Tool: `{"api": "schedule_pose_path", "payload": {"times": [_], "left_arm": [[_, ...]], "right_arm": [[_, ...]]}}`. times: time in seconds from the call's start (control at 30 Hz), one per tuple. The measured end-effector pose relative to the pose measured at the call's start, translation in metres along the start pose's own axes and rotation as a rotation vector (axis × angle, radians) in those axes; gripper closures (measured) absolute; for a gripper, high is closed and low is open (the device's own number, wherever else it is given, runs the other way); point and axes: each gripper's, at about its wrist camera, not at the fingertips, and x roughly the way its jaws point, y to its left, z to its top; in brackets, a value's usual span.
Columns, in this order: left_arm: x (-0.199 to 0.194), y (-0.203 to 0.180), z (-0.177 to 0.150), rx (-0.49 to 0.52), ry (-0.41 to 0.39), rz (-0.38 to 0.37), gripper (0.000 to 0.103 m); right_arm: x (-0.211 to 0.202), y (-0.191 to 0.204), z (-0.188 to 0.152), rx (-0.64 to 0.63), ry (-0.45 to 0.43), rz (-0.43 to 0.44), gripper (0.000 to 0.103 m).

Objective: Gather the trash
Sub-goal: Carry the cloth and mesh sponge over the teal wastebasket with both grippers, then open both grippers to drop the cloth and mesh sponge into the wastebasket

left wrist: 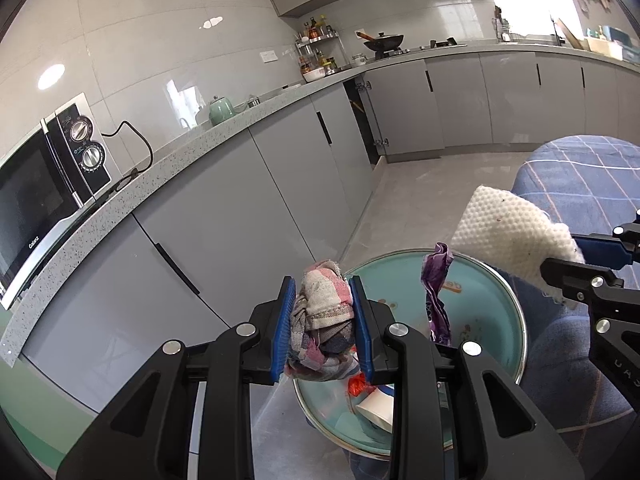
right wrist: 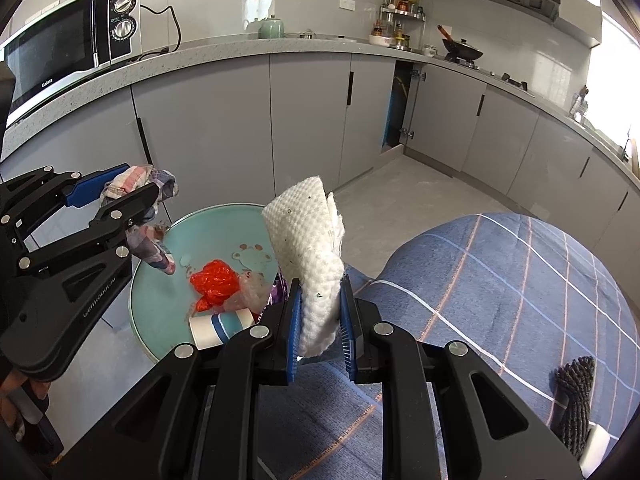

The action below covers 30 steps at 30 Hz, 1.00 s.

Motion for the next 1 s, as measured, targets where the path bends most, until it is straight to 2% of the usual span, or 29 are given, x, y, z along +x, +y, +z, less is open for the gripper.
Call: {"api": "schedule_pose_path", "payload": {"times": [0.07,0.9,1.0], "left_arm": [[0.001,-0.002,-0.001,0.012,-0.003,0.022,0.075],[0.009,0.005,-0.003,-0.024,0.027,-0.004,0.075],[0.009,0.006,-0.003,-0.027,0.028,-0.005,0.072]], "right_arm": [[0.001,-0.001,0.000,-0.001,0.001,0.002,0.084],[0.015,0.007,0.005,-0.032,0.010,0.029,0.084],[0.017,0.008,0.006,-0.038,0.011,0.045,0.079]]}}
